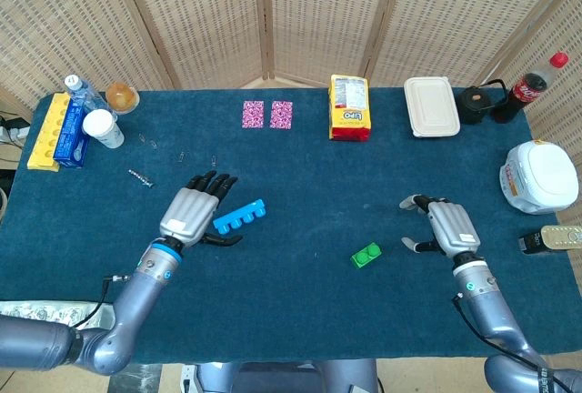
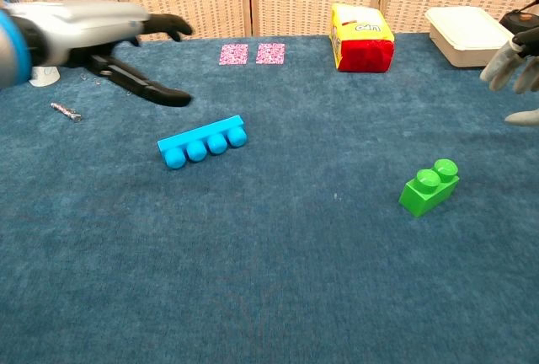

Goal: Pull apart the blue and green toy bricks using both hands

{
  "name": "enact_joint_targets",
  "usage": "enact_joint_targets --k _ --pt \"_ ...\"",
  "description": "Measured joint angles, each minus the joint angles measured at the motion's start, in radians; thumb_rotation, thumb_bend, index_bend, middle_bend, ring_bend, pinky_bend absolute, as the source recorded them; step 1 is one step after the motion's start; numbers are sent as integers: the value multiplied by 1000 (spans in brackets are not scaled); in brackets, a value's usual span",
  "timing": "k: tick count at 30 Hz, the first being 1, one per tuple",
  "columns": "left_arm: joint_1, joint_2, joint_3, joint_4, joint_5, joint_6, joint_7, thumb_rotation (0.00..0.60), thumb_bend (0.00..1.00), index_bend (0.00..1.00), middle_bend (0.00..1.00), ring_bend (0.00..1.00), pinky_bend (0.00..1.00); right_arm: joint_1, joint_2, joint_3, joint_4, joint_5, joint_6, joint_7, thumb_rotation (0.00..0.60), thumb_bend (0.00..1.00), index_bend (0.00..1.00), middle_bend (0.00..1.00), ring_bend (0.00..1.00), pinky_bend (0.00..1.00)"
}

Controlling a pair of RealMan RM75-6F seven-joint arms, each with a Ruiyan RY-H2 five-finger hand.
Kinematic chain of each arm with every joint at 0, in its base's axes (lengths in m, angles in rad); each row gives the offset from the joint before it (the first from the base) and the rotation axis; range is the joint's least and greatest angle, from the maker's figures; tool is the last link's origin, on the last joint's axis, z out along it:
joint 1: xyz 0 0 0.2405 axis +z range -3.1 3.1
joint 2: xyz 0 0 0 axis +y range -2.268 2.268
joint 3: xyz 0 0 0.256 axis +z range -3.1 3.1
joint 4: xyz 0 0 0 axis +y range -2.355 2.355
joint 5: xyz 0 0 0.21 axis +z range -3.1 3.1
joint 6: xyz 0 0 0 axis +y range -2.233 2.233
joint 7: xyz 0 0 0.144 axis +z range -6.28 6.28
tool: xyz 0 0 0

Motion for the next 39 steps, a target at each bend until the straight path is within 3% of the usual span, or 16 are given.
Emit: enact_joint_targets --k 10,20,29,39 --pt "194 94 118 -63 227 135 -62 256 180 0 103 0 152 -60 -20 -40 61 -118 101 15 600 272 318 372 374 297" --pt "414 195 232 -25 462 271 -233 254 180 0 103 0 152 -148 5 -69 33 -154 218 -24 600 272 318 372 375 297" --pt "602 229 277 65 576 372 -364 256 179 0 103 0 152 -233 49 -107 -9 -200 319 -73 600 271 319 378 378 297" --pt "732 247 260 100 620 443 -417 255 180 0 103 0 151 -317 68 -140 -50 -244 411 -113 600 270 332 393 385 299"
